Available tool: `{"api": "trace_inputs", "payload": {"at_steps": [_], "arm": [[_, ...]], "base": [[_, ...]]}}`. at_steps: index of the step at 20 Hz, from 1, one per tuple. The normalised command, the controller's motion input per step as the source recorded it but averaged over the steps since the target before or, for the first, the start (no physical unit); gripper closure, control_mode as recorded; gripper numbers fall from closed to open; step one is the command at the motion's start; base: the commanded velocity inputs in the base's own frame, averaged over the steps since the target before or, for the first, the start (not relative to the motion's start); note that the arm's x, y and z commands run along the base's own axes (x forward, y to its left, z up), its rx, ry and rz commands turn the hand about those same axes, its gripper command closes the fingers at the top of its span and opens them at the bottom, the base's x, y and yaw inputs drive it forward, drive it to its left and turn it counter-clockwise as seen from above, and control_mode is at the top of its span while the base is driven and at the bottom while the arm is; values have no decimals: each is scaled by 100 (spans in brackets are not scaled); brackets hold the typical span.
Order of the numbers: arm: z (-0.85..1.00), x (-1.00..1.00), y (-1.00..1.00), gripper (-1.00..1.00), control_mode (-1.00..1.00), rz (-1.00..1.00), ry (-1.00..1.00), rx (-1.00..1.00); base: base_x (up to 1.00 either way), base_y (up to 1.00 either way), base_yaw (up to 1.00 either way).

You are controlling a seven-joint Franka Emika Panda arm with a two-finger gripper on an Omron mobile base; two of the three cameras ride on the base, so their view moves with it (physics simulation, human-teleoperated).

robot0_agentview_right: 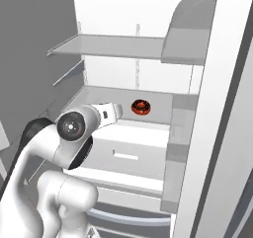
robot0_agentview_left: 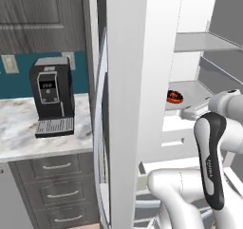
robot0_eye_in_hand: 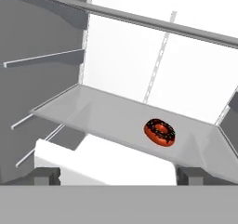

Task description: Take the donuts from the fridge and place them on the empty tray on the dining counter.

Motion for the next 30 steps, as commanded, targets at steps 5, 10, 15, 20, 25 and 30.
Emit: {"api": "trace_inputs", "payload": {"at_steps": [5, 10, 15, 20, 25, 30], "arm": [[0, 0, 0, -100, 100, 0, 0, 0], [0, 0, 0, -100, 100, 0, 0, 0], [0, 0, 0, -100, 100, 0, 0, 0], [0, 17, 0, -100, -100, 0, 4, 0], [0, 86, -15, -100, -100, -7, 31, 0], [-1, 43, -42, -100, -100, -13, 24, 0]], "base": [[72, -100, 35], [88, -69, 33], [55, -3, 3], [31, 0, 0], [0, 0, 0], [0, 0, 0]]}}
